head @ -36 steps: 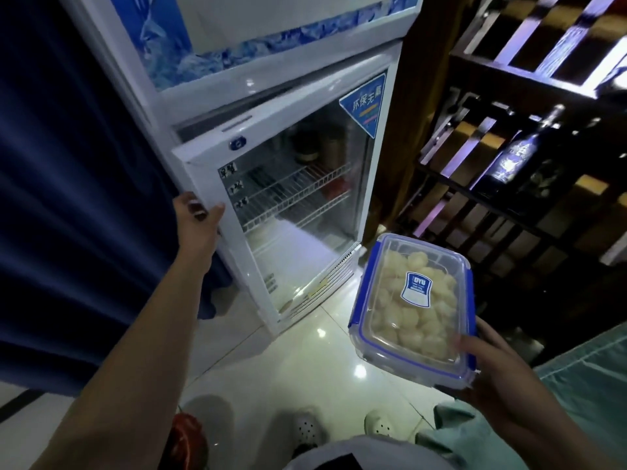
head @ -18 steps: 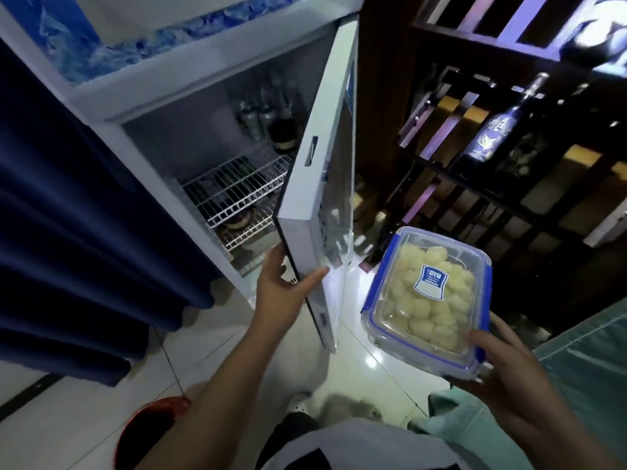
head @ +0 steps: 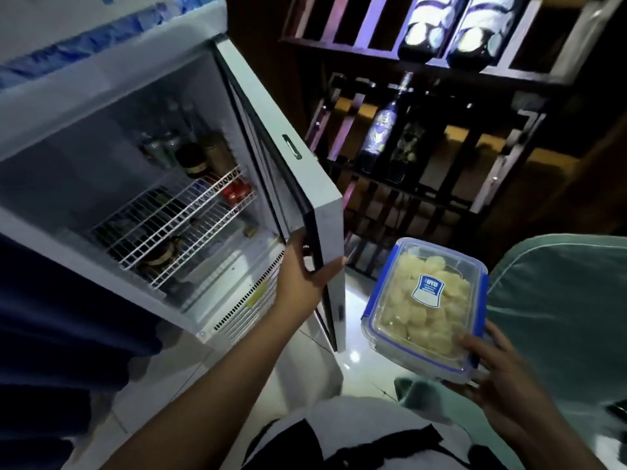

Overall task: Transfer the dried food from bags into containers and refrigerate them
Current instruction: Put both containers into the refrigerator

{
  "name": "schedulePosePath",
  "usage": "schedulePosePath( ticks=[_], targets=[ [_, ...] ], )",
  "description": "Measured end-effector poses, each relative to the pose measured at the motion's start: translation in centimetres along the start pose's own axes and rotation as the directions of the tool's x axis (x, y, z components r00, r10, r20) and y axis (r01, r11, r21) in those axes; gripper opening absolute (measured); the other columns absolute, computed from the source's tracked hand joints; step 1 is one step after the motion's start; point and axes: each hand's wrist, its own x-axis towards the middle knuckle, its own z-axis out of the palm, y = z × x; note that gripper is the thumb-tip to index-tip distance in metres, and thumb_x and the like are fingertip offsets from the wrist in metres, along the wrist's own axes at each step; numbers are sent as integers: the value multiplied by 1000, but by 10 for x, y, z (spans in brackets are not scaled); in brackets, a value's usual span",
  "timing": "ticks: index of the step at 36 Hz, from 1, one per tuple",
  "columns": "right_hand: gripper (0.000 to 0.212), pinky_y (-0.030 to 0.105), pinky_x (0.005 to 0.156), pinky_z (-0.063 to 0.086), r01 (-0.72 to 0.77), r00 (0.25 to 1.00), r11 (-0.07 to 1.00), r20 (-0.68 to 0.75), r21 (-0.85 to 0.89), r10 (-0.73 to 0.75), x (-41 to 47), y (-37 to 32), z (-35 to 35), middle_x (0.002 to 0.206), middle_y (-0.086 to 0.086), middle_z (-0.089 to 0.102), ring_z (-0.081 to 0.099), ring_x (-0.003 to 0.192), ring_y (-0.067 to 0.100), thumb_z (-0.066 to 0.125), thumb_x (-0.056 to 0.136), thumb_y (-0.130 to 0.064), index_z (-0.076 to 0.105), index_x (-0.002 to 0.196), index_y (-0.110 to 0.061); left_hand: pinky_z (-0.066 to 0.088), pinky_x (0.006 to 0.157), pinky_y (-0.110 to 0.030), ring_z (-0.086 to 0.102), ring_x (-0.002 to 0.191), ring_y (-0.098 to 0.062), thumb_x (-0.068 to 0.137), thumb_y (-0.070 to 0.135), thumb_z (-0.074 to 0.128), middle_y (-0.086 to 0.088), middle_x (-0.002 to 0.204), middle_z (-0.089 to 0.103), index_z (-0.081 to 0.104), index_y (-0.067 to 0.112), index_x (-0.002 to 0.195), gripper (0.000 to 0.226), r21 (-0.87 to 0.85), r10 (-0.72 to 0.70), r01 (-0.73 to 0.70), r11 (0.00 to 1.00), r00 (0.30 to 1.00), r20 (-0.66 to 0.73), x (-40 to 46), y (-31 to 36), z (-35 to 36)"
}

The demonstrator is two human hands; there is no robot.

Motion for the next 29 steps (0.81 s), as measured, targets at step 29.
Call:
schedulePosePath(
  ticks=[29],
  targets=[
    [54, 49, 74, 57, -20, 999, 1000, -49, 9, 20, 2, 31, -9, 102, 4, 78, 75, 91, 34, 72, 82, -6, 62, 121, -44, 59, 90, -45, 62, 121, -17, 90, 39, 72, 3, 128, 64, 67, 41, 120, 30, 39, -486, 545, 837, 710, 509, 2, -9, 2]
  ],
)
